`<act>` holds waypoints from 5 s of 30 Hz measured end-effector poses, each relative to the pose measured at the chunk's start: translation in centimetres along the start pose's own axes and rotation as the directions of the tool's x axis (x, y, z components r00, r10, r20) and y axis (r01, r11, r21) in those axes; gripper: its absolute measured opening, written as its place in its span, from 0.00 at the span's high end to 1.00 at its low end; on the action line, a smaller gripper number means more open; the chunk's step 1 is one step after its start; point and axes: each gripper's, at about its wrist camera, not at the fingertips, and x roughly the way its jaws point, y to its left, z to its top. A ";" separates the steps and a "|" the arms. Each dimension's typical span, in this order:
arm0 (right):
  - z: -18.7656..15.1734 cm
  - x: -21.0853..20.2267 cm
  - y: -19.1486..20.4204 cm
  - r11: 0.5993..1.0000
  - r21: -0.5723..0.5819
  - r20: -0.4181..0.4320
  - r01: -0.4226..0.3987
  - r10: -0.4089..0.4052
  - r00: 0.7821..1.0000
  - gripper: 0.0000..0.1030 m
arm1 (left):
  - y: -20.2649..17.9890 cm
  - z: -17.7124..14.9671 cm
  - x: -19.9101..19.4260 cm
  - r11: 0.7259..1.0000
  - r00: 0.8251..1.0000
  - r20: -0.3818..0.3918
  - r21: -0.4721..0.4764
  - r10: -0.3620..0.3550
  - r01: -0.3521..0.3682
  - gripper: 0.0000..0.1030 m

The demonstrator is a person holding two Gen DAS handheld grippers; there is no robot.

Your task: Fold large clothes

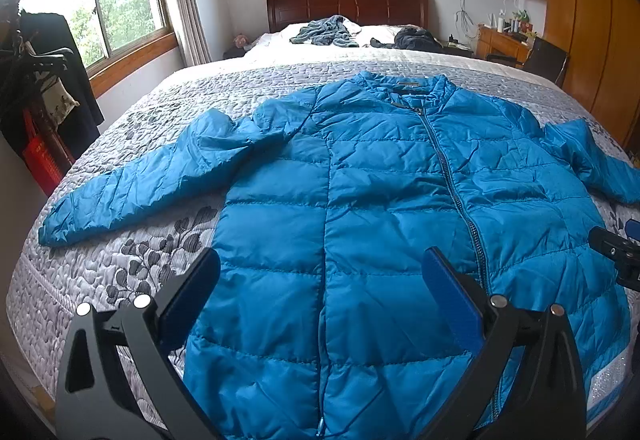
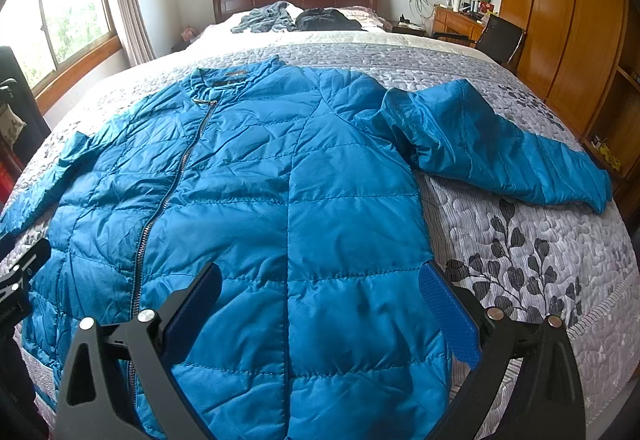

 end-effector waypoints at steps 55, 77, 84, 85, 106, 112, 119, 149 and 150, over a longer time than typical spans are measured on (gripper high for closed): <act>0.3 0.0 -1.2 1.000 0.000 0.035 0.015 -0.015 0.999 0.04 | -1.5 0.7 0.7 1.000 1.000 -0.012 0.024 -0.001 0.001 0.03; 5.1 8.3 -40.0 0.777 0.583 -0.239 0.239 -0.117 0.964 0.04 | -11.2 8.8 7.7 0.992 0.991 -0.048 0.032 -0.122 0.124 0.03; 5.6 9.7 -43.9 0.753 0.624 -0.205 0.207 -0.098 0.974 0.06 | -11.5 8.3 9.1 0.993 0.992 -0.071 0.046 -0.105 0.109 0.03; 5.8 10.0 -44.2 0.754 0.626 -0.196 0.201 -0.097 0.976 0.07 | -11.4 8.3 9.2 0.993 0.991 -0.075 0.042 -0.107 0.110 0.03; 5.7 7.3 -44.5 0.745 0.646 -0.145 0.164 -0.091 0.985 0.80 | -5.7 7.8 8.9 0.992 0.987 -0.108 -0.055 -0.121 0.116 0.03; 9.8 1.9 -38.9 0.823 0.568 0.028 0.023 -0.047 0.999 0.81 | -3.5 8.1 8.3 0.993 0.992 -0.078 -0.074 -0.100 0.095 0.03; 15.3 -0.8 -26.4 0.930 0.340 0.125 -0.142 0.105 0.987 0.81 | -1.8 7.9 8.1 0.992 0.993 -0.070 -0.086 -0.100 0.094 0.03; 13.3 10.7 10.0 0.765 -0.174 -0.272 -0.620 0.568 0.777 0.60 | 3.0 7.9 9.0 0.989 0.991 -0.097 -0.122 -0.096 0.084 0.03; 13.4 10.2 9.8 0.747 -0.178 -0.266 -0.641 0.591 0.762 0.60 | 3.0 8.0 9.2 0.988 0.989 -0.104 -0.126 -0.106 0.093 0.03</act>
